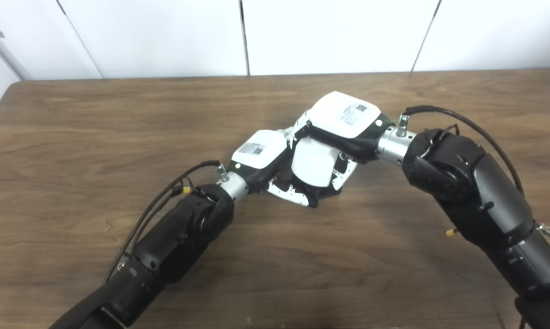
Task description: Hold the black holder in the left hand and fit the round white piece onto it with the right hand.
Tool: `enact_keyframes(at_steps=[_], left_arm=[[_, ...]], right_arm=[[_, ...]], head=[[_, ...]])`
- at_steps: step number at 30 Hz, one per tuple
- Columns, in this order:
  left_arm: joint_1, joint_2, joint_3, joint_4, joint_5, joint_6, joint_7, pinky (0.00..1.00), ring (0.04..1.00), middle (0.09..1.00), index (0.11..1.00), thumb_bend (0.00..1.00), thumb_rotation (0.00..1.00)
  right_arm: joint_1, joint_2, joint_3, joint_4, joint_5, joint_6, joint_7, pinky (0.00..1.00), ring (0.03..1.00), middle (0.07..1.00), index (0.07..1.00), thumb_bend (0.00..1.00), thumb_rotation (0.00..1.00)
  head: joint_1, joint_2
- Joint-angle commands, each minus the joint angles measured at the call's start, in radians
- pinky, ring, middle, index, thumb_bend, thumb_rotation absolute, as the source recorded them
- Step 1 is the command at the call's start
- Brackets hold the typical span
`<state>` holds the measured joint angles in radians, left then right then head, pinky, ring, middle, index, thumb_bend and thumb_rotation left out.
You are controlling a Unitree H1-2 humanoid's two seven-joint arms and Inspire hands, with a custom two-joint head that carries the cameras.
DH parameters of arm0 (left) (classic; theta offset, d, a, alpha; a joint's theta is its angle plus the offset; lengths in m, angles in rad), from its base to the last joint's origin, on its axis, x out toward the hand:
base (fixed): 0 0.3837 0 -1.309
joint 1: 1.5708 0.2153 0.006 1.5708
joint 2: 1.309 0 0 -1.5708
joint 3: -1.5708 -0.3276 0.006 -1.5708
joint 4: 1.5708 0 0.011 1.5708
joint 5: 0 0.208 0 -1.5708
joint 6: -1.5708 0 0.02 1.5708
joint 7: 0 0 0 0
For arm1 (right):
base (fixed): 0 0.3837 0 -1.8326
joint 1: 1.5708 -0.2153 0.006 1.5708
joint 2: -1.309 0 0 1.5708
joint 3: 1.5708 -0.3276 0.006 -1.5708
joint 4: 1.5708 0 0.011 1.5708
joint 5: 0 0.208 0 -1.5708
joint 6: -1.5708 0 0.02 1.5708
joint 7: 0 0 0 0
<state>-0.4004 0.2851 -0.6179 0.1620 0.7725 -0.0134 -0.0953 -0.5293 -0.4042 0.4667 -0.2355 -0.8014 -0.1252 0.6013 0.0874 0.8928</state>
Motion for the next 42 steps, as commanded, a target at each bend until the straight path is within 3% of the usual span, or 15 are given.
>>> enact_keyframes(at_steps=[1,8,25,42], left_arm=[[0.047,0.012,-0.05,0.052,0.042,-0.004,-0.078,0.94,0.961,0.923,0.483,0.52,0.07],[0.043,0.016,-0.05,0.046,0.033,0.01,-0.104,0.96,0.963,0.938,0.483,0.52,0.07],[0.043,0.018,-0.057,0.046,0.046,0.006,-0.092,0.92,0.945,0.912,0.483,0.52,0.07],[0.042,0.016,-0.059,0.054,0.05,0.0,-0.079,0.92,0.931,0.9,0.483,0.52,0.07]], right_arm=[[0.003,0.003,0.045,-0.008,0.025,-0.03,0.056,0.73,0.757,0.719,0.481,0.53,0.14],[0.02,-0.008,0.064,-0.027,0.036,-0.026,0.071,0.74,0.76,0.726,0.482,0.53,0.14],[0.018,-0.019,0.064,-0.093,0.094,-0.004,0.132,0.73,0.761,0.718,0.481,0.53,0.14],[0.016,-0.007,0.094,-0.063,0.07,-0.018,0.125,0.74,0.78,0.733,0.483,0.52,0.14]], head=[[0.003,0.001],[-0.003,0.002],[0.001,0.004],[0.002,0.005]])
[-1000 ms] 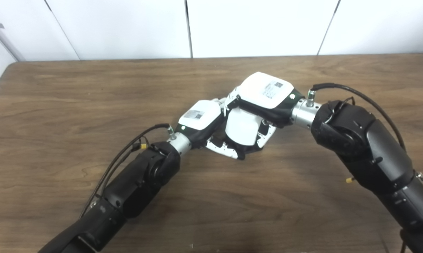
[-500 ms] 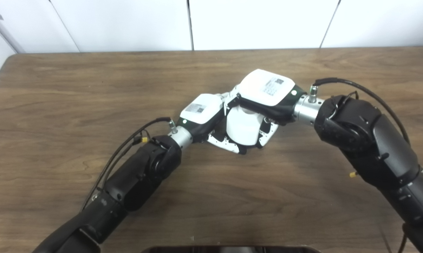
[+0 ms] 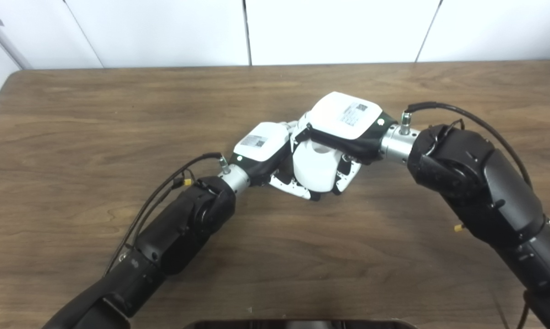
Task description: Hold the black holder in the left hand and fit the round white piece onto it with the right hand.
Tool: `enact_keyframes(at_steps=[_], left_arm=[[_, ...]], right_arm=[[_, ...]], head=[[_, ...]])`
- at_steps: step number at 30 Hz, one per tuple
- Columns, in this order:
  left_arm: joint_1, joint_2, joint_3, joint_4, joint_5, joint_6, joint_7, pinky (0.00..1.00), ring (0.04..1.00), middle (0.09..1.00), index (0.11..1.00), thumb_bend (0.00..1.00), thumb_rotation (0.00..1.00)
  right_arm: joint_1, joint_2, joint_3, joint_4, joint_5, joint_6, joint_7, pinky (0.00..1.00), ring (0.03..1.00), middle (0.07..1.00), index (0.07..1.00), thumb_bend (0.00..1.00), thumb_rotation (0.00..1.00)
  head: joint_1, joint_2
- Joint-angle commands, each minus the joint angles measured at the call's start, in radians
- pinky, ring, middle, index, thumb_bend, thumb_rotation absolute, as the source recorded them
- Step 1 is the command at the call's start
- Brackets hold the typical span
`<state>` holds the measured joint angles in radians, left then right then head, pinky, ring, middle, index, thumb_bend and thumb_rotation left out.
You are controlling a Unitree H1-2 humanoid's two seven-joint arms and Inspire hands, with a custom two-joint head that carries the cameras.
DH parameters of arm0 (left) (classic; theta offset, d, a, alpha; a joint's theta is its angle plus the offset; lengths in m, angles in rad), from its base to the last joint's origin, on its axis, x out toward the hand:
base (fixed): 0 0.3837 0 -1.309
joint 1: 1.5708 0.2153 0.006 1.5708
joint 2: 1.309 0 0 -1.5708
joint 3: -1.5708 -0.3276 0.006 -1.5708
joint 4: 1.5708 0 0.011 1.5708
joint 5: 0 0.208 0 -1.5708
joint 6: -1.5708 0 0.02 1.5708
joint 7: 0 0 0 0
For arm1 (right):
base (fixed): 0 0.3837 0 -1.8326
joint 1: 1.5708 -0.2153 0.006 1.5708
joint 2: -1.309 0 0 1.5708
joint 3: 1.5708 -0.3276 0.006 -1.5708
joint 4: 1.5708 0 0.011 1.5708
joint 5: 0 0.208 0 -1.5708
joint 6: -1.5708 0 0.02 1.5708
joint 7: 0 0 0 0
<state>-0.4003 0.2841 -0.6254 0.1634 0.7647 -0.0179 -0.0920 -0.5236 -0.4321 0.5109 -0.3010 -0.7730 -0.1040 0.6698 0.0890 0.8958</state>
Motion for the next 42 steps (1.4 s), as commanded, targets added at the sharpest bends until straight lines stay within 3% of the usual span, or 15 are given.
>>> enact_keyframes(at_steps=[1,20,26,42], left_arm=[[0.041,0.018,-0.053,0.053,0.059,0.003,-0.083,0.92,0.929,0.898,0.483,0.52,0.07],[0.049,0.025,-0.052,0.031,0.052,0.013,-0.096,0.93,0.944,0.911,0.483,0.52,0.07],[0.05,0.028,-0.049,0.025,0.042,0.021,-0.115,0.93,0.941,0.949,0.481,0.52,0.07],[0.056,0.032,-0.037,0.019,0.03,0.012,-0.112,0.95,0.946,0.944,0.482,0.52,0.07]], right_arm=[[0.01,0.02,0.051,0.009,0.04,-0.043,0.051,0.74,0.777,0.732,0.483,0.52,0.14],[-0.005,0.004,0.056,0.139,0.002,-0.103,-0.036,0.76,0.774,0.73,0.482,0.53,0.14],[-0.012,-0.002,0.038,0.132,0.001,-0.079,-0.039,0.78,0.779,0.731,0.482,0.53,0.14],[0.011,-0.013,0.008,0.155,0.006,-0.082,-0.084,0.76,0.756,0.717,0.482,0.53,0.14]], head=[[0.001,0.001],[0.002,-0.001],[-0.001,0.001],[-0.005,0.007]])
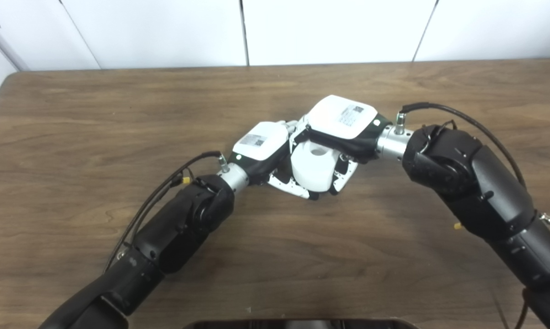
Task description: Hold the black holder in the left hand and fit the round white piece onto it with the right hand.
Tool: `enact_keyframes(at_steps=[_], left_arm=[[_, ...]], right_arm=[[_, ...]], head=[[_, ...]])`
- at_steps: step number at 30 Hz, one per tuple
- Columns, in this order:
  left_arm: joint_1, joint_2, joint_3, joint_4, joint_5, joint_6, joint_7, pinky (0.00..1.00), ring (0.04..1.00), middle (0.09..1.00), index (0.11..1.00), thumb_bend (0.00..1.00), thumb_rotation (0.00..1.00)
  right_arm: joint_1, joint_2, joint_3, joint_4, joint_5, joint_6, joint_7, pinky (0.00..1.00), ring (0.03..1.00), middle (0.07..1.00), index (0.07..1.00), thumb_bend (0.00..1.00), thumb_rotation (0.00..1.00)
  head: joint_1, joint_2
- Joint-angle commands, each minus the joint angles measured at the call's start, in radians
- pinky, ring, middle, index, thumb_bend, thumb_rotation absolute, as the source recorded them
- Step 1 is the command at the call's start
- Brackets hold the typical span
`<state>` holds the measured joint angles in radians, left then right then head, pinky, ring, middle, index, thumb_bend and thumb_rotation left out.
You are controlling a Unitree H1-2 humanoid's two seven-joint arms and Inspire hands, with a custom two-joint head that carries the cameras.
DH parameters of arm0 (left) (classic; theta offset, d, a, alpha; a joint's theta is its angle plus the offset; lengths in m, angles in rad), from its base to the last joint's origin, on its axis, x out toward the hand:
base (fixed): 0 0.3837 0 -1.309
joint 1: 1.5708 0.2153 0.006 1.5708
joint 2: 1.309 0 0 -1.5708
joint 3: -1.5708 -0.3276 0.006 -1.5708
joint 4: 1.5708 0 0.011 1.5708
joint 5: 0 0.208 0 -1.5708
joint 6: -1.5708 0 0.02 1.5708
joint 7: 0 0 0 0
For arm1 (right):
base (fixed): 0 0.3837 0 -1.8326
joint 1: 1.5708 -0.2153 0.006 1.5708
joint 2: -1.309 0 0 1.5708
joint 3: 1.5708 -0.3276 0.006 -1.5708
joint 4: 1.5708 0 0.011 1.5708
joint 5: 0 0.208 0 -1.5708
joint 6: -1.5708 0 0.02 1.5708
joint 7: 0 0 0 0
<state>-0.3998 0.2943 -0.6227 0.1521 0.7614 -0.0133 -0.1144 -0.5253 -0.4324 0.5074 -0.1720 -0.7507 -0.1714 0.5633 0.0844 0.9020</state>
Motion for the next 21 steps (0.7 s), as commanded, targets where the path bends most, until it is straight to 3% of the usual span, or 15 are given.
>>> enact_keyframes(at_steps=[1,7,11,12,14,16,21], left_arm=[[0.056,0.022,-0.04,0.029,0.034,0.009,-0.092,0.95,0.946,0.945,0.482,0.52,0.07],[0.052,0.023,-0.041,0.033,0.037,0.01,-0.096,0.94,0.945,0.948,0.481,0.52,0.07],[0.051,0.02,-0.041,0.032,0.037,0.014,-0.1,0.94,0.945,0.948,0.482,0.52,0.07],[0.051,0.02,-0.041,0.032,0.038,0.014,-0.099,0.95,0.945,0.947,0.482,0.52,0.07],[0.051,0.019,-0.042,0.036,0.042,0.01,-0.092,0.95,0.945,0.944,0.482,0.52,0.07],[0.048,0.018,-0.046,0.042,0.047,0.007,-0.09,0.93,0.942,0.941,0.482,0.52,0.07],[0.042,0.013,-0.049,0.045,0.05,0.016,-0.1,0.93,0.937,0.94,0.484,0.52,0.07]], right_arm=[[0.014,-0.012,0.007,0.027,-0.014,-0.009,0.021,0.76,0.755,0.716,0.482,0.53,0.14],[0.022,-0.014,0.0,0.026,-0.01,-0.002,0.018,0.77,0.755,0.713,0.482,0.53,0.14],[0.027,-0.009,-0.009,0.005,-0.002,0.038,0.039,0.76,0.753,0.73,0.492,0.52,0.14],[0.027,-0.008,-0.011,-0.001,-0.001,0.045,0.041,0.75,0.753,0.743,0.648,0.73,0.18],[0.027,-0.007,-0.014,-0.01,-0.002,0.05,0.034,0.73,0.758,0.764,0.783,0.85,0.2],[0.028,-0.005,-0.019,-0.016,-0.005,0.052,0.021,0.71,0.755,0.791,0.888,0.88,0.19],[0.026,0.001,-0.039,-0.016,-0.002,0.03,-0.024,0.65,0.739,0.807,0.978,0.89,0.17]], head=[[0.0,0.0],[-0.002,0.001],[-0.004,0.0],[-0.004,-0.001],[-0.005,-0.002],[-0.006,-0.004],[-0.005,-0.008]])
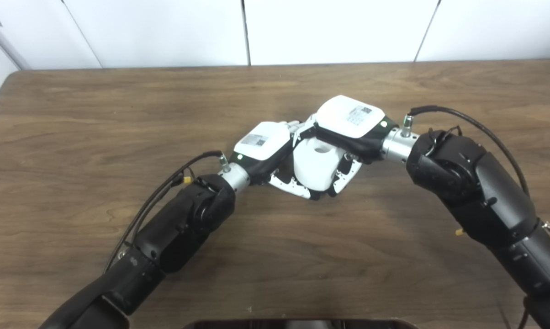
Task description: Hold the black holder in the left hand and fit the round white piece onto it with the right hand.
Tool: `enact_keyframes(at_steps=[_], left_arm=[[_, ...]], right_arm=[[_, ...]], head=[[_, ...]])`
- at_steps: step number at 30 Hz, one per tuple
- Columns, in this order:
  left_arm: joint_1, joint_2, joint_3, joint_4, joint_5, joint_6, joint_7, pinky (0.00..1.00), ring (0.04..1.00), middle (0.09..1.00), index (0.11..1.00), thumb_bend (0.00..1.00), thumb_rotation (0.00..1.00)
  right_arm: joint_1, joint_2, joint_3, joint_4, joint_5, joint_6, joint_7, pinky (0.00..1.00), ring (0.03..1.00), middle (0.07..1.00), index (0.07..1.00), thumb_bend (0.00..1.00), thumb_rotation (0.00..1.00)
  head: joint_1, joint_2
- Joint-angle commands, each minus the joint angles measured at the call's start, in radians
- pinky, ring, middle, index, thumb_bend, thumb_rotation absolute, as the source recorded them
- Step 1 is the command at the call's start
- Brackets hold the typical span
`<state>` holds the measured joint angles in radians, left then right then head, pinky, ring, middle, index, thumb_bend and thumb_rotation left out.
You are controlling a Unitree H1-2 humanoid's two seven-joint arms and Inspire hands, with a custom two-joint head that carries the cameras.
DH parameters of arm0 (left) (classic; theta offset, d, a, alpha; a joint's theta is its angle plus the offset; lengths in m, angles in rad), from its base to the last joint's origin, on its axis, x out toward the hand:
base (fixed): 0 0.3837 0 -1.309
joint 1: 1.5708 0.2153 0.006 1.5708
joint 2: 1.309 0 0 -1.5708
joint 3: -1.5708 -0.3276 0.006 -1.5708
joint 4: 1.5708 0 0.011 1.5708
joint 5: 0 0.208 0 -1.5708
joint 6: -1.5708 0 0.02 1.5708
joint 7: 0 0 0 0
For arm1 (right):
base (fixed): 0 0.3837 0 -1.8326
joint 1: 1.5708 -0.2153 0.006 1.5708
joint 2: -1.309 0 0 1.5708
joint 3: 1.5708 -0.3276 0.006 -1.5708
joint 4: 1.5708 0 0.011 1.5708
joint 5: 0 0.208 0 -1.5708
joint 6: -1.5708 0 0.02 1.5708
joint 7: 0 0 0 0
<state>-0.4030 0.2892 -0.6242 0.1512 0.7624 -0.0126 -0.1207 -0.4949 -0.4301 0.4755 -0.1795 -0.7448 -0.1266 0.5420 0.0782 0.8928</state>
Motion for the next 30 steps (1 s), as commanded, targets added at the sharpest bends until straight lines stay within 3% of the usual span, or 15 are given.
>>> enact_keyframes(at_steps=[1,7,23,30], left_arm=[[0.044,0.017,-0.048,0.049,0.051,0.014,-0.088,0.94,0.935,0.938,0.484,0.52,0.07],[0.043,0.008,-0.045,0.062,0.049,0.01,-0.078,0.94,0.929,0.934,0.484,0.52,0.07],[0.031,-0.008,-0.047,0.088,0.05,0.02,-0.085,0.97,0.938,0.947,0.482,0.52,0.07],[0.029,-0.009,-0.051,0.087,0.057,0.027,-0.091,0.97,0.938,0.946,0.482,0.52,0.07]], right_arm=[[-0.004,0.0,-0.011,-0.009,-0.01,-0.017,-0.011,0.64,0.737,0.808,0.987,0.89,0.17],[-0.005,0.004,-0.027,-0.015,-0.017,-0.033,-0.052,0.64,0.726,0.799,1.0,0.89,0.18],[-0.026,0.006,-0.063,-0.031,-0.012,-0.065,-0.063,0.64,0.719,0.794,1.0,0.91,0.17],[-0.069,-0.006,-0.086,-0.073,0.032,-0.044,0.014,0.65,0.743,0.82,1.0,0.93,0.18]], head=[[0.001,0.0],[-0.003,-0.003],[0.009,-0.013],[0.009,-0.014]])
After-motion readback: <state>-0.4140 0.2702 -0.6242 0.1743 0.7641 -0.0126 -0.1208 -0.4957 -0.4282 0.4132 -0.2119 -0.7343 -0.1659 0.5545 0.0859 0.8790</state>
